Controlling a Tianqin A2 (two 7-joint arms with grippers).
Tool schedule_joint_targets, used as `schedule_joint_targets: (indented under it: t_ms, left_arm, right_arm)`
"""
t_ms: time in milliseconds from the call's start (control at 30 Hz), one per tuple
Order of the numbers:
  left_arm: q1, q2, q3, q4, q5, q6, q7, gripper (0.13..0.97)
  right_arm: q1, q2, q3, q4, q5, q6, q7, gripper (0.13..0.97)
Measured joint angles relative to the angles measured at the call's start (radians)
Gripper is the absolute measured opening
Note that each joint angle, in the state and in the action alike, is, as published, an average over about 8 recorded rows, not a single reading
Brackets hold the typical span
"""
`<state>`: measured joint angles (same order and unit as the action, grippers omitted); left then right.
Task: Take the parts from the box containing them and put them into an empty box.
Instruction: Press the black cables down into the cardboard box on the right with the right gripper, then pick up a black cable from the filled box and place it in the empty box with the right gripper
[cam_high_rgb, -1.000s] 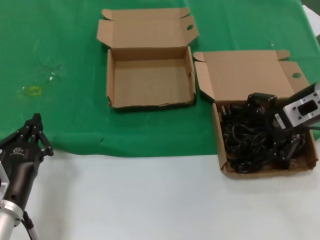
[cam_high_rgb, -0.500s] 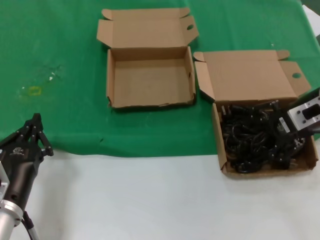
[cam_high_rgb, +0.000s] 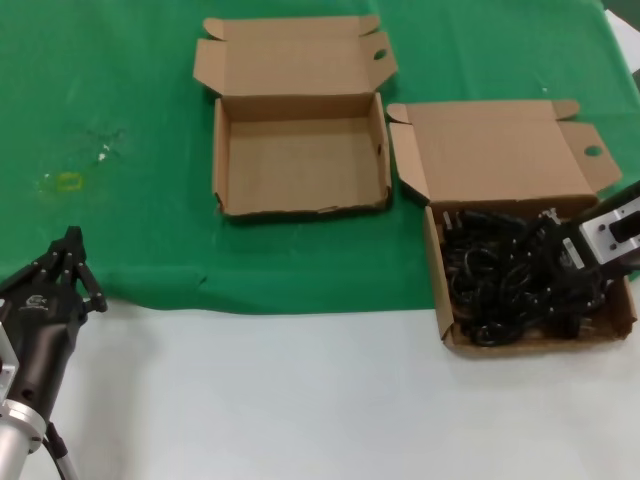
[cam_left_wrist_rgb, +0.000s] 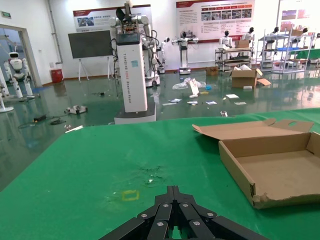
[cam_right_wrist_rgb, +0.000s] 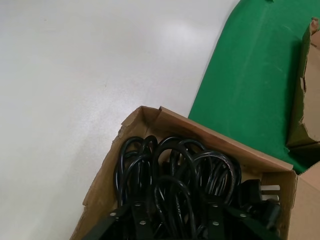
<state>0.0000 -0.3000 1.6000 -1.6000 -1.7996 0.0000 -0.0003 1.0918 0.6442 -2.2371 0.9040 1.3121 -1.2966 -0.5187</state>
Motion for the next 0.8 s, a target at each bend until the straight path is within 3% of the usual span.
schedule_joint_targets:
  t_ms: [400, 800]
  left_arm:
    - [0.000, 0.000, 0.000, 0.000, 0.000, 0.000, 0.000, 0.144]
    - [0.000, 0.000, 0.000, 0.000, 0.000, 0.000, 0.000, 0.144]
  right_arm:
    - [-0.002, 0.014, 0.008, 0.021, -0.007, -0.018, 0.023, 0.243]
    - [0.015, 0.046, 0.027, 0.096, -0.009, -0.052, 0.100, 0.191]
